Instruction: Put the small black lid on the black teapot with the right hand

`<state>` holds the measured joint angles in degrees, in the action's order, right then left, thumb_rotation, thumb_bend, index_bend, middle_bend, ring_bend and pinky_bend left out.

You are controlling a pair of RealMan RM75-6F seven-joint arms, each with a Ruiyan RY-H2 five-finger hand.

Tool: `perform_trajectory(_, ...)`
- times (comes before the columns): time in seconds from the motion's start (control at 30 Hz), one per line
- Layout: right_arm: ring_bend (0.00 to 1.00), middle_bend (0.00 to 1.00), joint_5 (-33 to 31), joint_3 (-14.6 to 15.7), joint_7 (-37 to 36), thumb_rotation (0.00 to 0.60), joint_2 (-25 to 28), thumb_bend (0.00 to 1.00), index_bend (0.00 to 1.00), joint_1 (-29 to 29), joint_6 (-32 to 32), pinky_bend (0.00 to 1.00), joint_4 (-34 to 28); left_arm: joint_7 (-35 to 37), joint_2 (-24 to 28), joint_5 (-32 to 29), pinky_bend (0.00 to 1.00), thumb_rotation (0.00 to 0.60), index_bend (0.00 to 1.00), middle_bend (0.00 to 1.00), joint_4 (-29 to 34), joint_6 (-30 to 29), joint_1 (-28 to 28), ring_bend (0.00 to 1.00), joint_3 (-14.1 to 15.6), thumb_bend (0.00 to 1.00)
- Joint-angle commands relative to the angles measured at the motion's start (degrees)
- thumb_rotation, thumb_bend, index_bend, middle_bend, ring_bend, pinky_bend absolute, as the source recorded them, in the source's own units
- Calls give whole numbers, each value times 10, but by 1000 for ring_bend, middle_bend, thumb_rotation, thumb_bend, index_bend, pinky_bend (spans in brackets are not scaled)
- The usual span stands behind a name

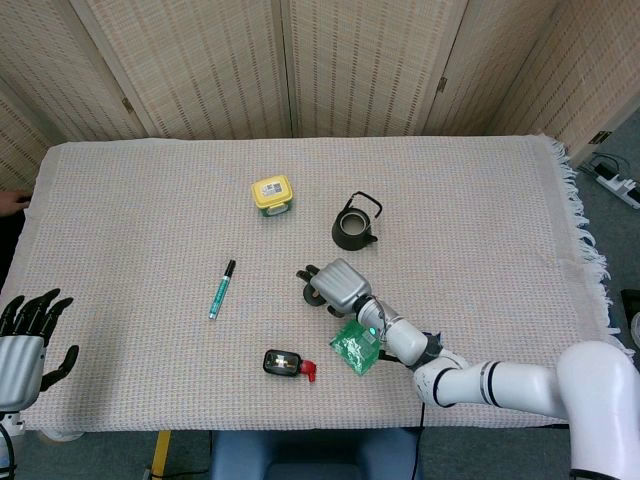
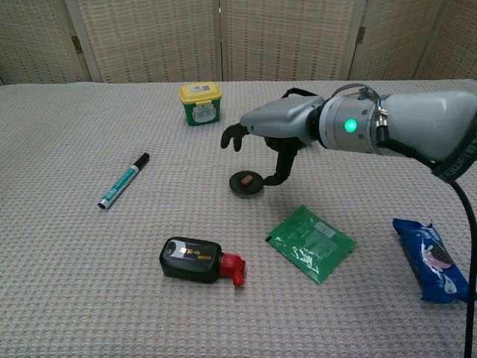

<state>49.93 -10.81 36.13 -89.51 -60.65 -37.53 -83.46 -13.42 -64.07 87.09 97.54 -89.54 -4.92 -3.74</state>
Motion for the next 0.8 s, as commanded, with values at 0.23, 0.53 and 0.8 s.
perform_trajectory(0.23, 838, 186, -36, 27, 25, 600, -41, 327, 182, -40, -10, 762, 39, 6, 1, -4, 81, 600, 142, 89, -1, 1, 3, 121, 0, 327)
perform_trajectory(0.53, 837, 211, -45, 42, 34, 600, -76, 326, 213, -60, -23, 763, 77, 12, 2, -7, 81, 600, 134, 89, -1, 2, 2, 121, -3, 327)
perform_trajectory(0.8, 835, 240, -46, 52, 34, 600, -84, 326, 216, -59, -40, 762, 90, 19, 0, -13, 81, 600, 134, 89, -4, 10, 0, 121, -3, 326)
